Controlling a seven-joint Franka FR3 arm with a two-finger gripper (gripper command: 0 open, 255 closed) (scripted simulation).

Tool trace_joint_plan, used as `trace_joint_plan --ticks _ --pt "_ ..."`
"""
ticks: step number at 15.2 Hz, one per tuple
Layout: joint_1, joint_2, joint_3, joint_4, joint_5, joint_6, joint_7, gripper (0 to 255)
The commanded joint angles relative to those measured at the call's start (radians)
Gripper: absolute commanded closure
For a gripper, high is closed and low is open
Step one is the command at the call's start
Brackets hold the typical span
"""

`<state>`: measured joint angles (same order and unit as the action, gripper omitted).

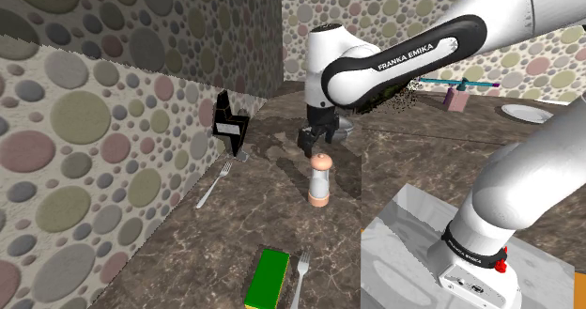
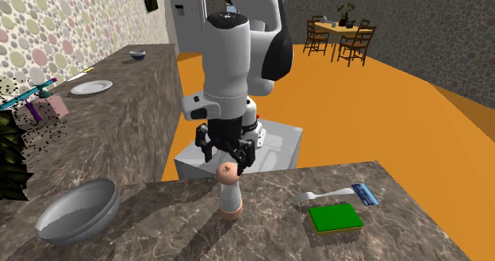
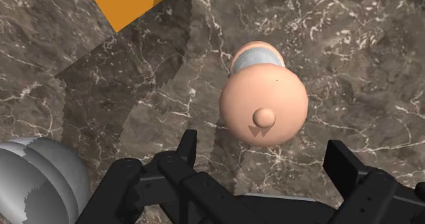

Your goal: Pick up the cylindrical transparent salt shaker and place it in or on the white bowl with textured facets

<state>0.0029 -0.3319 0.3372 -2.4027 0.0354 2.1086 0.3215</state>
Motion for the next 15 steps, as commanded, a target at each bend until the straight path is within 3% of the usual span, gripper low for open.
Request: trace_joint_plan --ticks 1,7,14,15 --pt "-0.001 0.021 0.008 -0.011 -0.003 0.035 0.014 0" --pt "-0.006 0.061 0.015 -0.054 -0.016 0.117 0.025 0" --pt "-0.006 0.061 0.015 -0.054 -0.016 0.117 0.024 0" --pt "-0.006 0.061 0.015 -0.054 -0.016 0.117 0.024 255"
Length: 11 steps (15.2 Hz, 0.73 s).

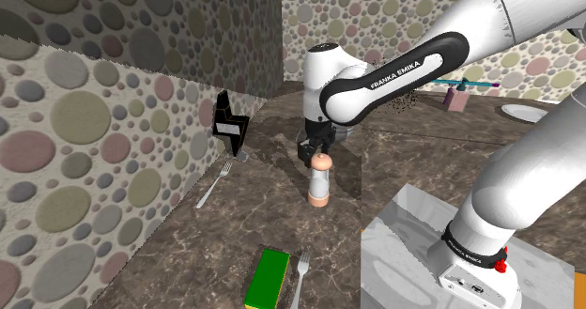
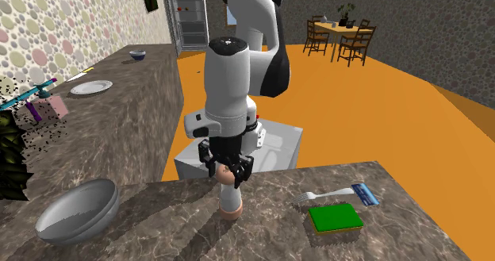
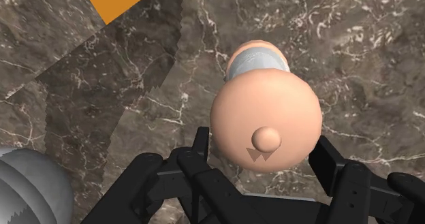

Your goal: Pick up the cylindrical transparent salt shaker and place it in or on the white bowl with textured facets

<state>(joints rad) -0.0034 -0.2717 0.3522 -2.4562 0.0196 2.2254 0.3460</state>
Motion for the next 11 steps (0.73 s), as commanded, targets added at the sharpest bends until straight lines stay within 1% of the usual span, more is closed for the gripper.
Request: trace_joint_plan --ticks 1,9,11 --pt "0.000 0.000 0.000 -0.001 0.000 0.000 0.000 255" --pt "0.000 0.001 0.000 -0.001 0.000 0.000 0.000 255" --pt "0.001 -0.014 -0.003 0.015 0.005 -0.029 -0.005 255"
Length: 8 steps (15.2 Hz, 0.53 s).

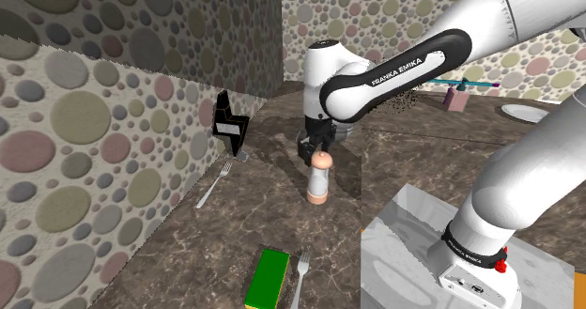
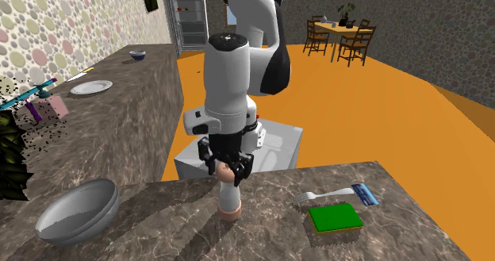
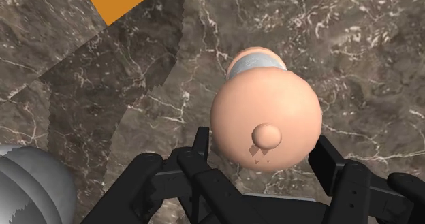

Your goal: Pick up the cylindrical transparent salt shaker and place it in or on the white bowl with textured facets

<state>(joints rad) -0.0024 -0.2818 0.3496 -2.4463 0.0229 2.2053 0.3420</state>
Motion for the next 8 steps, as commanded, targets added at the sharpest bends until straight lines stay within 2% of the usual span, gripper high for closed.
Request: trace_joint_plan --ticks 1,8 --pt "0.001 -0.011 -0.003 0.013 0.003 -0.024 -0.004 255" --pt "0.004 -0.051 -0.014 0.075 0.013 -0.124 -0.019 255"
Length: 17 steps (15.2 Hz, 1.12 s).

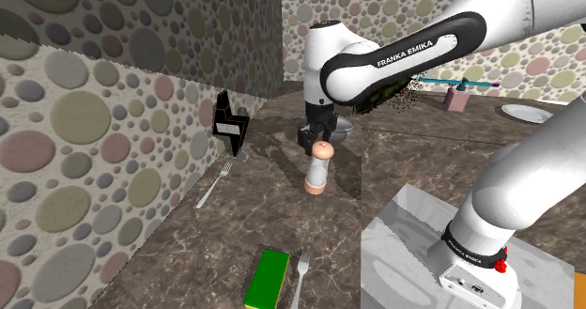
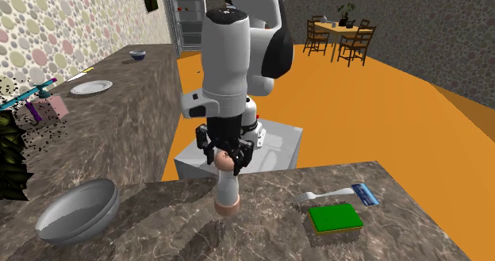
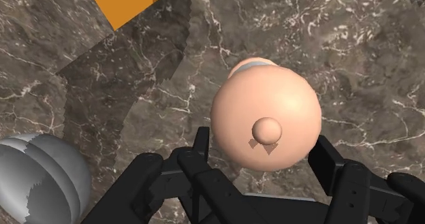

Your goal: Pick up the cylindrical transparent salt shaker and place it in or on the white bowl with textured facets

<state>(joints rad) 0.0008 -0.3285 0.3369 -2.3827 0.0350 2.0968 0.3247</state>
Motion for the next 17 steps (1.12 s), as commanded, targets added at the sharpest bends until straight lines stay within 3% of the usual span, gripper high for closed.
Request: trace_joint_plan --ticks 1,17 --pt "0.000 -0.009 -0.003 0.021 0.002 -0.030 -0.003 255" --pt "-0.002 -0.051 -0.023 0.201 0.005 -0.250 -0.022 255"
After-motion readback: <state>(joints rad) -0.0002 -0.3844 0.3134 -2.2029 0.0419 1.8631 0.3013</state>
